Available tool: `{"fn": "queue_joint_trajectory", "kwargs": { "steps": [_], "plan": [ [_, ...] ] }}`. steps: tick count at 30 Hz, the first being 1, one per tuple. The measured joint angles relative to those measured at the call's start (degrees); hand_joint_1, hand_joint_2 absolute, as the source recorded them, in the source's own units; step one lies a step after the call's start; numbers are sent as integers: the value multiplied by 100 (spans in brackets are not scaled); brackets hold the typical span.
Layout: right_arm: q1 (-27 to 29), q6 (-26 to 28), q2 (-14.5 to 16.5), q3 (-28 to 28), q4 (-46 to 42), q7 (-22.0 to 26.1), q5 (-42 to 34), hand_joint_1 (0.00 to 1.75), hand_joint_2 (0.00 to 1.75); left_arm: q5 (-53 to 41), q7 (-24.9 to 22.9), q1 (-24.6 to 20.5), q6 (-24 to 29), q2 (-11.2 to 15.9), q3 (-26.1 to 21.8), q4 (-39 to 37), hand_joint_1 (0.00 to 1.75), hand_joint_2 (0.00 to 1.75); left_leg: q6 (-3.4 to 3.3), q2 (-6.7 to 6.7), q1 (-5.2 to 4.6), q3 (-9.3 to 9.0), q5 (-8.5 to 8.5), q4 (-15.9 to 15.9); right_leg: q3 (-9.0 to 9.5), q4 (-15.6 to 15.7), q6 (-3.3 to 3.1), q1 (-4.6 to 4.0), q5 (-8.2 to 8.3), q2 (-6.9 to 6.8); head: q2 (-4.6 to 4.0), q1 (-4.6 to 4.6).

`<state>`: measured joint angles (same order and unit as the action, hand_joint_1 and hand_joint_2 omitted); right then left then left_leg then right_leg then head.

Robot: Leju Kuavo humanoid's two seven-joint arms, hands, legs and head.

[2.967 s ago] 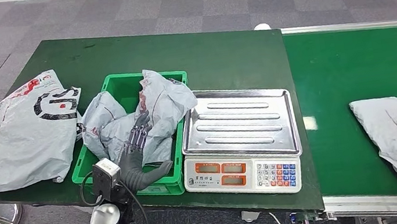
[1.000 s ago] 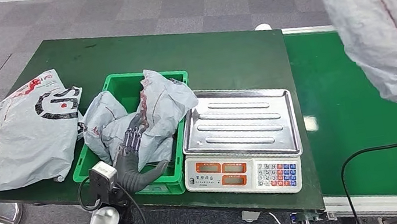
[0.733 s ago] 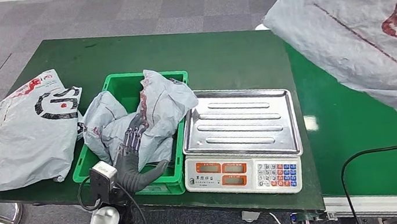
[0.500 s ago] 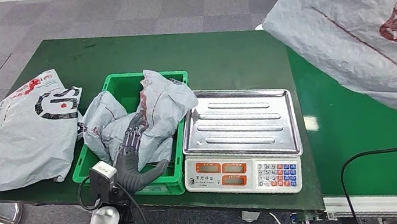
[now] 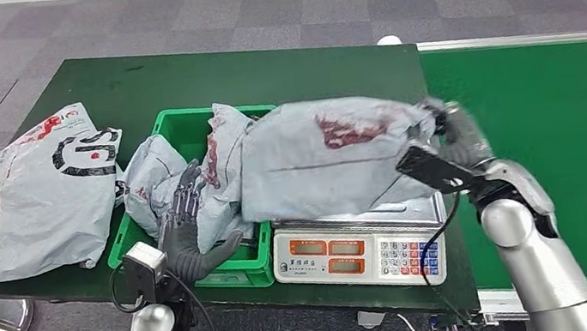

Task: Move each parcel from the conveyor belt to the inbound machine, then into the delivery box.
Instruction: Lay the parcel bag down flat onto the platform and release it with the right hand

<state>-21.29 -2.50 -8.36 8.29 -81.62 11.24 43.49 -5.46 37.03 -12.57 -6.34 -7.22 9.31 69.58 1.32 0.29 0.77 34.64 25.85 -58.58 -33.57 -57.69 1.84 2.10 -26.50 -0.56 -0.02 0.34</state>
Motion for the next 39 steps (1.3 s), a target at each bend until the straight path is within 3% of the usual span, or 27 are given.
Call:
{"fn": "queue_joint_trajectory", "kwargs": {
  "steps": [2, 7, 15, 16, 19, 20, 28, 39],
  "plan": [
    [-43, -489, -143, 260, 398, -116, -62, 175, 175, 0, 4, 20, 29, 26, 0, 42, 0, 175, -2, 11, 1, 6, -1, -2, -1, 0, 0, 2, 0, -12, 0, 0],
    [-179, -1003, -513, 665, 1223, -53, -179, 175, 175, 0, -31, 36, 72, 67, 0, 89, 0, 175, -4, 10, -4, 11, 5, -5, -3, 1, 1, 3, 0, -7, 0, -1],
    [-819, -1198, -767, 1199, 2247, -486, -209, 175, 175, 2, -205, 38, 166, 77, 0, 212, 0, 175, -3, 1, -2, -7, 4, -4, 4, 1, 1, -1, 0, -3, 0, -1],
    [-860, -1156, -786, 1250, 2324, -545, -182, 143, 175, 2, -206, 40, 167, 78, 0, 217, 0, 175, -3, 2, -1, -10, 4, -4, 8, 1, 1, -1, 0, -4, 0, -1],
    [-911, -818, -828, 1339, 2475, -718, -86, 14, 175, 2, -207, 55, 173, 78, 0, 236, 0, 175, -5, 7, 1, -17, 4, -5, 21, 4, 2, -1, -2, -12, 0, -1],
    [-906, -633, -832, 1346, 2495, -764, -58, 3, 175, 2, -207, 67, 175, 78, 0, 247, 0, 175, -7, 10, 1, -17, 3, -6, 23, 5, 3, 1, -2, -15, 0, -1],
    [-359, 1117, -684, 847, 1931, -636, 104, 0, 175, -76, -192, 171, 217, 79, 0, 316, 0, 175, -15, 9, -3, -7, 1, -9, 16, 7, 9, 10, 3, -11, 0, -2],
    [210, 1801, -308, 82, 903, 267, -282, 0, 175, -191, -121, -28, 196, 65, 73, 147, 0, 175, -10, -2, -3, -4, 3, -5, 0, 7, 7, 1, 2, 2, 0, -1]
  ]
}}
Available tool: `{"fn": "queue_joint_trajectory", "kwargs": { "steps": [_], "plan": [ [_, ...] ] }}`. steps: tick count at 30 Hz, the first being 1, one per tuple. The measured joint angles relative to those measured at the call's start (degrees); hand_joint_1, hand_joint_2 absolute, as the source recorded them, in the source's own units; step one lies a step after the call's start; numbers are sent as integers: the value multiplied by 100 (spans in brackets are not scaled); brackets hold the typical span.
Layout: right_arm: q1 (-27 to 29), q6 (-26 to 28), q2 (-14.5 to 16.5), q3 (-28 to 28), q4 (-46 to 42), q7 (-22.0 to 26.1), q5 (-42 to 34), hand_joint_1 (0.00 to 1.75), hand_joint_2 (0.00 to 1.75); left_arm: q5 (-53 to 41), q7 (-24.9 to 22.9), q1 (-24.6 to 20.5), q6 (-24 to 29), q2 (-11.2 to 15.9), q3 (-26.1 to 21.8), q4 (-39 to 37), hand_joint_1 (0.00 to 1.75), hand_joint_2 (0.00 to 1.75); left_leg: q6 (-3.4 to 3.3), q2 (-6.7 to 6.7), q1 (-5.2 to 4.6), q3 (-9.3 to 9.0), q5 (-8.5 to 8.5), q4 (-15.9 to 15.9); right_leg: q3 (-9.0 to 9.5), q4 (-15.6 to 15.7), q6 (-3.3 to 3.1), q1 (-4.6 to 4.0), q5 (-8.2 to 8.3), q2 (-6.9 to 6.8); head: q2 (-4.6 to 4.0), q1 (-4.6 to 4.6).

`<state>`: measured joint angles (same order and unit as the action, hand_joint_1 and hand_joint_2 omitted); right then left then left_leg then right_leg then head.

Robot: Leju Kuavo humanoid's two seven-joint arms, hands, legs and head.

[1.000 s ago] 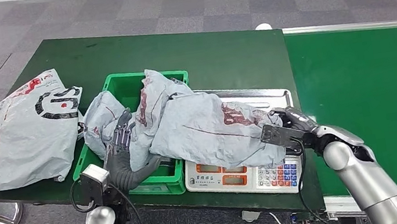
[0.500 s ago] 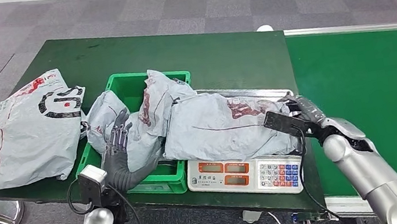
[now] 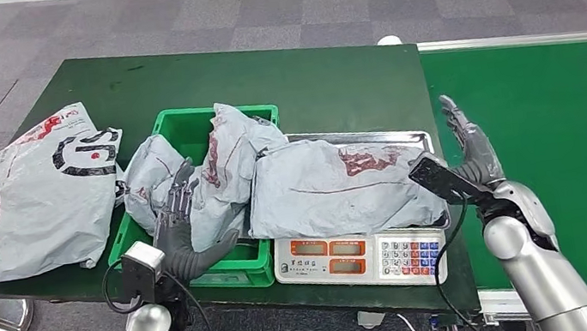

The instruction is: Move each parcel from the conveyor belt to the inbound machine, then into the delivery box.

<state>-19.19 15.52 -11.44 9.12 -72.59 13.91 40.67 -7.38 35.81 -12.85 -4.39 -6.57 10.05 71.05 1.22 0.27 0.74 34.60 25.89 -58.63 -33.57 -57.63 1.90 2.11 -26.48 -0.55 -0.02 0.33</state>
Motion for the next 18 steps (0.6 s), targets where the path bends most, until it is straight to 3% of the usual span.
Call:
{"fn": "queue_joint_trajectory", "kwargs": {
  "steps": [11, 18],
  "plan": [
    [187, 250, 81, -318, -410, 457, -690, 0, 175, -222, -42, -789, -66, -60, 358, -499, 0, 175, 0, -1, -1, 1, -1, -4, -1, 0, -1, 2, 4, 4, 1, 0],
    [373, 771, 206, -459, -943, 1379, -1246, 0, 175, -481, -272, -1580, -405, -308, 798, -1132, 0, 175, 0, 0, -1, 4, -1, -4, -2, 0, -1, 2, 4, 4, 0, 0]
  ]
}}
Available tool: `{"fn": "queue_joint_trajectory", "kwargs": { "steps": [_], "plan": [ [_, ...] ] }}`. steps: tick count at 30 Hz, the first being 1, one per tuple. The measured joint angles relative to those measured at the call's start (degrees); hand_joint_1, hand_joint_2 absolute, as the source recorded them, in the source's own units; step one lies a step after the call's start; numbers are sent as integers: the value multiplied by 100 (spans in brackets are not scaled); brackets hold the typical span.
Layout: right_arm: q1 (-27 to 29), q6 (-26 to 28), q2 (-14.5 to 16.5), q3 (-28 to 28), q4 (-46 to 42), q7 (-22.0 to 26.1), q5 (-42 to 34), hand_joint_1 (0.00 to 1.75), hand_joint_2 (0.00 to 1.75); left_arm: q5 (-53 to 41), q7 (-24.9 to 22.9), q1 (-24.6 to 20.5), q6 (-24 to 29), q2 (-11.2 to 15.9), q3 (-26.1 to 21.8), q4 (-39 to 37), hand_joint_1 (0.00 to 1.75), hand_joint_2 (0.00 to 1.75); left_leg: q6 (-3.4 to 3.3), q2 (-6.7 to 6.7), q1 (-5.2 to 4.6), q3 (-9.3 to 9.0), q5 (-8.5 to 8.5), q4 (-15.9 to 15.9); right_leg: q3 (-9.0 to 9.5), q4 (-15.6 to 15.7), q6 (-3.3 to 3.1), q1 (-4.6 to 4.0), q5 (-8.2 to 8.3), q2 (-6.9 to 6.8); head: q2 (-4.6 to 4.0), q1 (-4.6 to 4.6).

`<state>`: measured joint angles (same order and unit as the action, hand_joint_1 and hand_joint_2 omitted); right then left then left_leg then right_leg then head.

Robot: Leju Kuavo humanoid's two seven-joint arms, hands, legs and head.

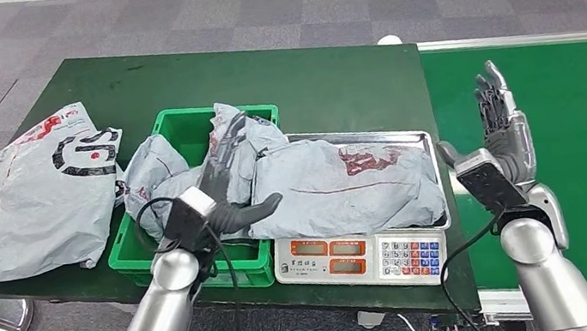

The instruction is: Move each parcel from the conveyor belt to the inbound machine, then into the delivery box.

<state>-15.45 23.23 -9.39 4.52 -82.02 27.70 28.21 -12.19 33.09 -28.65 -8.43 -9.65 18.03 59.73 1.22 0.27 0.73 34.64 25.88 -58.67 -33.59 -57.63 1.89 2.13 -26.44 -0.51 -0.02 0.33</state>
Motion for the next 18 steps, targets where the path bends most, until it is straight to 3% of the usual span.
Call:
{"fn": "queue_joint_trajectory", "kwargs": {
  "steps": [9, 18],
  "plan": [
    [82, 85, 187, 1, -529, 451, -215, 0, 175, -400, -231, -815, -393, -418, 666, -1234, 0, 175, 0, -1, -1, 0, 0, 0, 1, 0, 0, 0, 0, 2, 0, 0],
    [172, -1, 327, 52, -920, 456, -140, 0, 175, -1090, -1479, -1246, -462, -891, 1276, -2880, 0, 175, 0, -3, -1, 1, 1, 1, 0, 0, 0, 0, 0, 6, 0, -1]
  ]
}}
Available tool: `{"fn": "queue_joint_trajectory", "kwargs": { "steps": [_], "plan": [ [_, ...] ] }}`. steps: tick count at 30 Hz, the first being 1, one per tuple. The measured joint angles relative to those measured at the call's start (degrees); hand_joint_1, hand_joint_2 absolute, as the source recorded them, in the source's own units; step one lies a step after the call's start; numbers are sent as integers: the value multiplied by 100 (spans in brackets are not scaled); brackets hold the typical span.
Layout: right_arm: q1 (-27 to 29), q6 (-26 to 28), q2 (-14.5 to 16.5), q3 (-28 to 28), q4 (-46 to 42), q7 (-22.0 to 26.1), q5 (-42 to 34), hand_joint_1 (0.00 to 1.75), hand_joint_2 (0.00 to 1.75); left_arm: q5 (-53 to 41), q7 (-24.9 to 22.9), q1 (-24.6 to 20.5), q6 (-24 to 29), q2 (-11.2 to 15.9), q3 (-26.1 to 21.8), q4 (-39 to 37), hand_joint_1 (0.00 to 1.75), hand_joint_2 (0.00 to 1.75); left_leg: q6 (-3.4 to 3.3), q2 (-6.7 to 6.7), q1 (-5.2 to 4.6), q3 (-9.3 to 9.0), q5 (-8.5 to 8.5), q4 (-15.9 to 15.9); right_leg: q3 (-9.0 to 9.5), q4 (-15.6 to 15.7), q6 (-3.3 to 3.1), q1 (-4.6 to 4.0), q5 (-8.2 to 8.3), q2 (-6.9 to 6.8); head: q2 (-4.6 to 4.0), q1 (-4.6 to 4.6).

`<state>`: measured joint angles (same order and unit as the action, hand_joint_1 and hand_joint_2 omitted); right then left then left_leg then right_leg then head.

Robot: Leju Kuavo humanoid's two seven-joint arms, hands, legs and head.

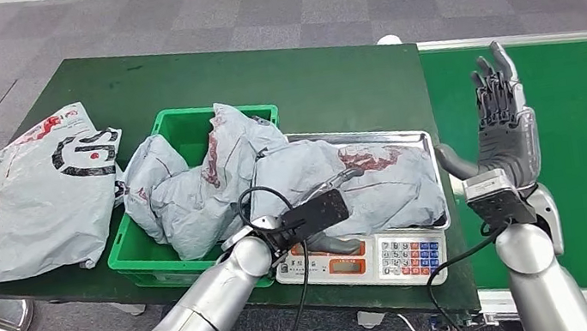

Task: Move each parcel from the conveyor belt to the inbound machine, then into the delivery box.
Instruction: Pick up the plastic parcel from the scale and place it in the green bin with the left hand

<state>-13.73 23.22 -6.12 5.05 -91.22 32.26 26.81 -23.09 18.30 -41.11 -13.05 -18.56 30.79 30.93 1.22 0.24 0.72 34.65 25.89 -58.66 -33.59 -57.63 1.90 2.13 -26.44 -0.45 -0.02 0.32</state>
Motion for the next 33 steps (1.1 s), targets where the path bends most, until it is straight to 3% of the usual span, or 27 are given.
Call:
{"fn": "queue_joint_trajectory", "kwargs": {
  "steps": [3, 7, 23, 33],
  "plan": [
    [42, 23, 37, 1, -72, -1, 67, 0, 175, -208, -441, -88, -14, -30, 117, -303, 0, 175, 0, 0, 1, -1, 0, 2, 1, 0, 0, -1, 0, 1, 0, 1],
    [64, 24, 102, 8, -124, -38, 186, 0, 175, -504, -884, -241, -103, -38, 313, -603, 174, 175, 0, 0, 1, -8, 0, 3, 10, 0, 0, -2, 0, 1, 0, 0],
    [60, -31, 151, 25, -124, -177, 256, 0, 175, -487, -793, -468, -65, 14, 454, -870, 175, 175, 0, 2, 1, -36, 1, 4, 45, 0, 0, -2, -1, -2, 0, 1],
    [30, -35, 151, 115, -79, -227, 271, 0, 175, -262, -68, -318, 419, 134, 399, -764, 175, 175, 1, 2, 2, -34, 0, 5, 40, -1, 0, -2, -1, -2, 0, 1]
  ]
}}
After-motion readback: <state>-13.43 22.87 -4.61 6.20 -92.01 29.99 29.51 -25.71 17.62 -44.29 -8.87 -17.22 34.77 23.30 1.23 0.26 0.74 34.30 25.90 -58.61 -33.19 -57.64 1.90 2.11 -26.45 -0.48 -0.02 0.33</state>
